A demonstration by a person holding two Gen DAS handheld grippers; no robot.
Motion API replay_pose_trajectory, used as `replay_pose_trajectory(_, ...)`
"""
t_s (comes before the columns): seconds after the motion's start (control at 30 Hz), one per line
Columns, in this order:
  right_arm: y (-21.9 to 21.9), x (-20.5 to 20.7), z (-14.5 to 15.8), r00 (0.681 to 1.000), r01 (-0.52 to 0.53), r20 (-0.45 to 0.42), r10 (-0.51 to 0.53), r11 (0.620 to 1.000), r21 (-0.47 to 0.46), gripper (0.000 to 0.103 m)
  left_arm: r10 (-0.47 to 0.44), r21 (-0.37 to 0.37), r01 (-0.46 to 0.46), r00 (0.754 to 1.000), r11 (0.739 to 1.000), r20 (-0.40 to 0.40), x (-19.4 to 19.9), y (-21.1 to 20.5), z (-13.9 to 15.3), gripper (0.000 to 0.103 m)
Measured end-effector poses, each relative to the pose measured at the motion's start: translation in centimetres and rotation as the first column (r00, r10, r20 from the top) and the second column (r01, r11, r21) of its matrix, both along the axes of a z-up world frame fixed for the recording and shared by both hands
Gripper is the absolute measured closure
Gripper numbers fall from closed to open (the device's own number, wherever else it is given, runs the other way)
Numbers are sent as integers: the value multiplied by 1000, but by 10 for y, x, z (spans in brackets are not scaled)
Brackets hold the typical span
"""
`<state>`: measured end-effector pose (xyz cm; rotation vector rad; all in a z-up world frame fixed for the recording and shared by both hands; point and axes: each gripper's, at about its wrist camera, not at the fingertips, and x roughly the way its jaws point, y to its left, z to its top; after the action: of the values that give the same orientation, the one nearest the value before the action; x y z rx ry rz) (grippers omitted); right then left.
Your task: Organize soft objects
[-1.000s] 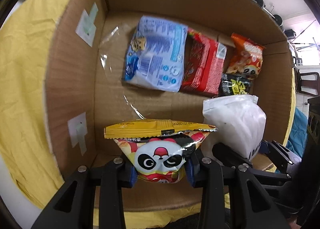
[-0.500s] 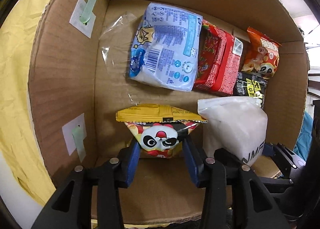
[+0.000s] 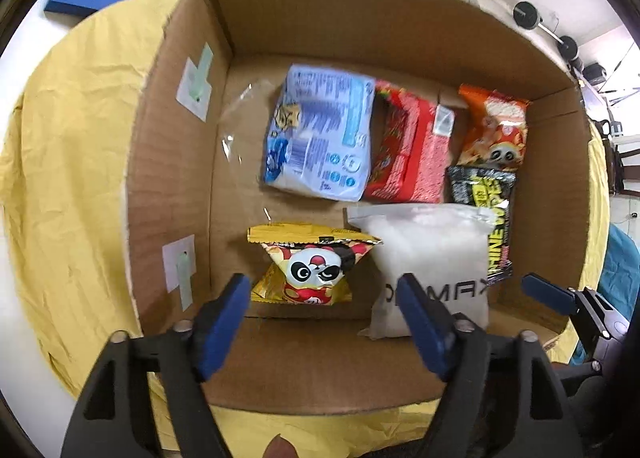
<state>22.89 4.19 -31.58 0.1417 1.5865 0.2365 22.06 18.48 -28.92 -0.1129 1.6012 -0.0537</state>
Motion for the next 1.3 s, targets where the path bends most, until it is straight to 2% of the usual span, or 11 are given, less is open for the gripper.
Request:
replay_pose_trajectory(0.03,-3,0,3,1000,7,9,-7,1000,-5,0,1,-2,-1,1000,1000,8,-1,-1,3,16)
replay_pose_trajectory(0.23,-29,-1,13,997,59,44,-57,998,-39,0,22,18,-23,997,1000,69,-5,-1,27,8)
replay_pose_trajectory(0.37,-40,-3,23,996,77,52,-74,996,-48,0,30,21,-31,996,999,88,-3,9,27,7)
replay_pose_trajectory(0.53,-47,-10,40,993,95,71,-92,994,-46,0,35,14,-37,993,999,113,-8,9,42,7)
replay_pose_trajectory(0.67,-56,-20,65,990,100,106,-96,994,-34,0,24,35,-30,987,999,157,-16,3,59,7)
replay_pose_trajectory(0.93,-78,-66,151,961,115,252,-112,993,4,0,-18,87,-9,954,996,298,-52,-15,128,7)
replay_pose_trajectory(1.13,-92,-106,220,927,113,359,-111,993,16,0,-27,93,-13,909,996,416,-93,-24,198,7)
replay_pose_trajectory(1.3,-98,-134,268,894,120,433,-119,992,26,0,-30,101,-18,888,995,458,-115,-32,233,7)
